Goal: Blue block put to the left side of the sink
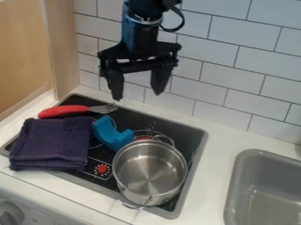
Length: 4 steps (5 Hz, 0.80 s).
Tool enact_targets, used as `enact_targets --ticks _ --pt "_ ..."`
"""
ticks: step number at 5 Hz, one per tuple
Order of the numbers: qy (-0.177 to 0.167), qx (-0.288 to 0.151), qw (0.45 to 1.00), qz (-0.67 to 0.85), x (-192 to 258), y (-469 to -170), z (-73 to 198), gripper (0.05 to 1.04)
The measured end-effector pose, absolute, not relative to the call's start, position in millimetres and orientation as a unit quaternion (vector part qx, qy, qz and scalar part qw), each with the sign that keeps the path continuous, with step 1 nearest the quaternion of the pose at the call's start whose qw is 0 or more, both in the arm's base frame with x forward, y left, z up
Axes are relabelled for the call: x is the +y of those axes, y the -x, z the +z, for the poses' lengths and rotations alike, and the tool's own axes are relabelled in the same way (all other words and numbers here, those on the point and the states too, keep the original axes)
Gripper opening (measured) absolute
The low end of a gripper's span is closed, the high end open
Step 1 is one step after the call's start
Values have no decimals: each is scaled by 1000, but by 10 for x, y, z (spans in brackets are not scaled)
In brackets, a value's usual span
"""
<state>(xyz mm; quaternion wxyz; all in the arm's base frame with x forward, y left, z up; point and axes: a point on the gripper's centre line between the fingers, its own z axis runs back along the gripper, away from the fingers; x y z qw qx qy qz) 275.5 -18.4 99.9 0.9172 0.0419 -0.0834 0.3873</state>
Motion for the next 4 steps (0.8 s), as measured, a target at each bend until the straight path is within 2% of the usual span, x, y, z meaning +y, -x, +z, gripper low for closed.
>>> enact_targets --ticks 1,3,4 --pt "-36 -101 890 444 -234 -2730 898 998" --pt "-39 -108 866 487 -229 -2784 782 999" --pt "-41 -95 863 494 -191 -2760 653 998"
